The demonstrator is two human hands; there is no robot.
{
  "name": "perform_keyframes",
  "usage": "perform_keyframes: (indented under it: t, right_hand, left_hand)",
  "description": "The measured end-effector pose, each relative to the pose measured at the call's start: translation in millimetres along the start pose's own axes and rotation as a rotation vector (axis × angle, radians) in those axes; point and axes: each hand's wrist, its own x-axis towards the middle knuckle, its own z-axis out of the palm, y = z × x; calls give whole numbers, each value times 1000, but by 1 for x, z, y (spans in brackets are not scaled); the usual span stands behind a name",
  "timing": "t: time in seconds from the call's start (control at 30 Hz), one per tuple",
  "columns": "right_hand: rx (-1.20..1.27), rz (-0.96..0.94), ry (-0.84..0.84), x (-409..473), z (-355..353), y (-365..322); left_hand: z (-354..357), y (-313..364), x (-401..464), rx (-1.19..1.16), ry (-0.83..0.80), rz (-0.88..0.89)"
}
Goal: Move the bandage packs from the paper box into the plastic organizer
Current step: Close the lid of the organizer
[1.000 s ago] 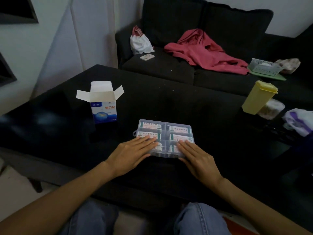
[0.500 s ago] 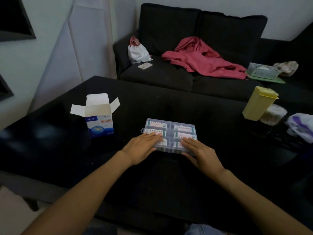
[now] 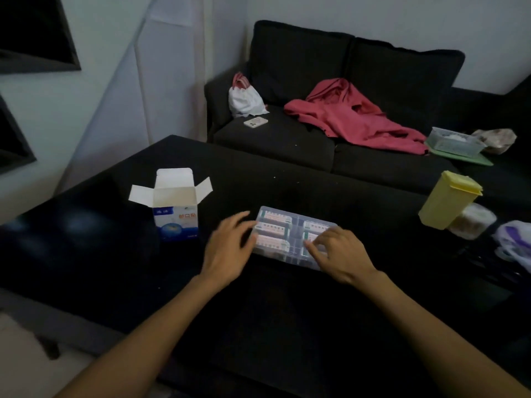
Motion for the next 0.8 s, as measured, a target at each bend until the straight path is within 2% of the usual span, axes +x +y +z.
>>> perform_keyframes:
  t: [0.03,0.1,0.17,0.2,0.27,0.33,0.37,0.43,0.5,0.67,0.8]
  right_hand:
    - [-14,-10,66,6,-3,-9]
    - [127,33,151,19,-6,-40]
    - [458,133,113,37,-11,-84]
    - [670,203,36,47,-15,-110]
    - [1117,359,-213,67,-22,-156]
    - [1385,406,-388,85,-20,-195]
    - [1454,398,-415,89,-18,-209]
    - [1518,398,-412,92,-14,-231]
    - [1514,404,-418,88,-11,-248]
    - [1512,333,-433,55,-24,-286]
    - [1518,284,-449,16,-36,-326]
  left_hand:
    - [-9,-3,-6,-71,231,-98]
    - [-33,-11,-18,-199,622,-333]
    - [-57,-28,-21,-295,844,-566]
    - [-68,-43,-19,-336,887,-672]
    - [-88,-71,-11,-438,819,-813]
    - [-108,-92,-3,-658,619,-850]
    - [-114,-96,0,-782,494,-853]
    - [-123,-97,-1,-884,286,-826]
    - [-129,-93,-11,-894,191,-778]
    - [-154,-95,-68,-781,232,-653]
    - [-197,-90,-141,-736,397,-716]
